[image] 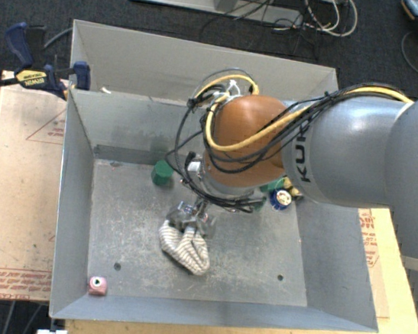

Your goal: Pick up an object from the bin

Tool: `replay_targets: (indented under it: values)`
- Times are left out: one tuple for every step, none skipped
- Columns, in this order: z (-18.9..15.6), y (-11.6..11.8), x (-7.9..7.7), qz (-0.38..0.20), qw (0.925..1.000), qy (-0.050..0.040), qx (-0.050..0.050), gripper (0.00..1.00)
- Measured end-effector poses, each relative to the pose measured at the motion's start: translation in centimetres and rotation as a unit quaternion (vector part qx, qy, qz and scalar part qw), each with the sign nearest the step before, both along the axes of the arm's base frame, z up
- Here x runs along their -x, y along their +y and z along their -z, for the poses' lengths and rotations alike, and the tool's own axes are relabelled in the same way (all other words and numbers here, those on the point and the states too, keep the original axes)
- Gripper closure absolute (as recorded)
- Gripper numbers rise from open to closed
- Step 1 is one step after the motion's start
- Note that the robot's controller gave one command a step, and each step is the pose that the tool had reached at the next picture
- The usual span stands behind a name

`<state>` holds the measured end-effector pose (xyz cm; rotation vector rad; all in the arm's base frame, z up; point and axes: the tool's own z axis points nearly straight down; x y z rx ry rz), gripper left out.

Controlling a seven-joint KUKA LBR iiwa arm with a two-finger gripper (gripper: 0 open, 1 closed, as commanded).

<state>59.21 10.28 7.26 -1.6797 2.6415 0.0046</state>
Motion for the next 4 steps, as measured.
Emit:
replay_targets:
  values:
    - [-1.0, 0.0, 0.2, 0.0, 1.0, 0.0028, 0.0, 1.0]
    - [-2.1, 0.0, 0.0, 0.001, 1.0, 0.0, 0.0, 1.0]
    - [-3.2, 0.1, 0.1, 0.001, 1.0, 0.0012, 0.0, 1.0]
    - [-4.3, 0.1, 0.1, 0.001, 1.0, 0.001, 0.0, 1.0]
